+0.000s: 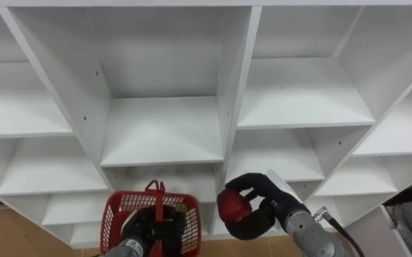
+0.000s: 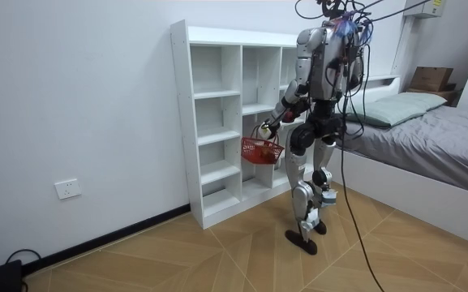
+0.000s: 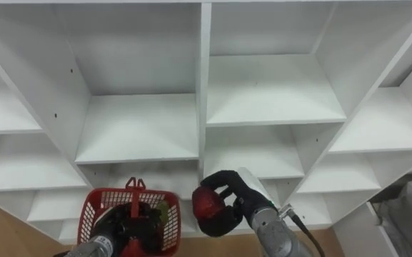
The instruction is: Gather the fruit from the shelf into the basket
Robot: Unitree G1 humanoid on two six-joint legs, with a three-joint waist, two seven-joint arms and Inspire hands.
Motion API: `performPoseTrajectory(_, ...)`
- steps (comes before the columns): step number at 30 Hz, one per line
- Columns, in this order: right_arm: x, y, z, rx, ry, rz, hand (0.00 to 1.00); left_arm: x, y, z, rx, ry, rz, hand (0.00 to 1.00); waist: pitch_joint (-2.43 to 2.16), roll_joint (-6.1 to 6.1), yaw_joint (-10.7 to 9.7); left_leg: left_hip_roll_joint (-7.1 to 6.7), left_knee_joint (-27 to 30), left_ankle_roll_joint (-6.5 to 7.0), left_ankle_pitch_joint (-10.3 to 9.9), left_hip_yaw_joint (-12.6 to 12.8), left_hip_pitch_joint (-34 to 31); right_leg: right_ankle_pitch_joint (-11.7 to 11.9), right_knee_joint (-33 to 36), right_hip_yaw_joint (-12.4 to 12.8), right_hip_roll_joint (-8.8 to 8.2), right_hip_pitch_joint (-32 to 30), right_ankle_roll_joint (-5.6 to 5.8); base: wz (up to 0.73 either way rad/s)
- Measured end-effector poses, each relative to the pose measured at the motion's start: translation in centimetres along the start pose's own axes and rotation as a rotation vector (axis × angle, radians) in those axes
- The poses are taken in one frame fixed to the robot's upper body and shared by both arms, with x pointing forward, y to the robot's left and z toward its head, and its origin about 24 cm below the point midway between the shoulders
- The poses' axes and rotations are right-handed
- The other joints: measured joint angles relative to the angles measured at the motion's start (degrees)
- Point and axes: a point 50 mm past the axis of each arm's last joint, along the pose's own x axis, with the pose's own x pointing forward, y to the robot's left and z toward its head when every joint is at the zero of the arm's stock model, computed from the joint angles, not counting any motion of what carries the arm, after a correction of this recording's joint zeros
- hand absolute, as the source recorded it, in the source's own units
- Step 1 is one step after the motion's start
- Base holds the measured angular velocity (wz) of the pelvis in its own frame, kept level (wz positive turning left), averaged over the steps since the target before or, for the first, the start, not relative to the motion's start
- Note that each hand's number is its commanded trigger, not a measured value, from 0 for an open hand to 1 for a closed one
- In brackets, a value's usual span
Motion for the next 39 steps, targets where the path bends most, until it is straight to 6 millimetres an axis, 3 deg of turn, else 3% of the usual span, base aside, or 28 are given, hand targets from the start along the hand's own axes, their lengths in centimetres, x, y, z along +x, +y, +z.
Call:
performPoseTrajectory(7, 0.1, 1.1, 0.3, -0.008, -0.013, 0.060, 1.00, 0.0, -0.3, -0.1, -0.004, 0.001, -0.007, 1.00, 0.14, 0.03, 0.33, -0.02, -0.03, 0.00, -0.02, 0.03, 0.02, 0.00, -0.06, 0.46, 0.10, 0.02, 0.00, 0.00)
performPoseTrajectory(11, 0.0, 1.7, 0.3, 0.025, -0.015, 0.087, 1.00, 0.0, -0.6, -0.2, 0.001, 0.006, -0.019, 1.00, 0.51, 0.40, 1.41, 0.02, -0.05, -0.01, -0.26, 0.01, -0.18, -0.01, -0.09, 0.37, 0.15, -0.04, 0.02, 0.00)
performPoseTrajectory(20, -0.1, 2.8, -0.5, 0.058, 0.014, 0.111, 1.00, -0.1, -0.6, -0.8, 0.003, 0.021, -0.019, 1.00, 0.50, 0.40, 3.13, 0.04, 0.02, 0.00, -0.31, -0.09, -0.35, -0.02, -0.17, -0.11, 0.03, -0.17, 0.04, 0.00)
performPoseTrajectory(29, 0.2, 3.3, -2.3, 0.062, 0.097, 0.123, 1.00, -0.5, -0.2, -2.1, -0.003, 0.060, -0.006, 1.00, 0.46, 0.39, 3.20, 0.06, 0.11, 0.00, -0.31, -0.23, -0.07, -0.03, -0.83, -0.39, 0.00, 0.60, 0.09, 0.01)
performPoseTrajectory(39, 0.6, 3.0, -2.5, 0.062, 0.110, 0.089, 1.00, -0.6, -0.8, -2.2, 0.028, 0.062, -0.047, 1.00, 0.53, 0.51, 3.19, 0.05, 0.12, 0.00, -0.32, -0.86, -0.29, -0.05, -1.02, -1.24, -0.12, 1.07, 0.11, 0.04)
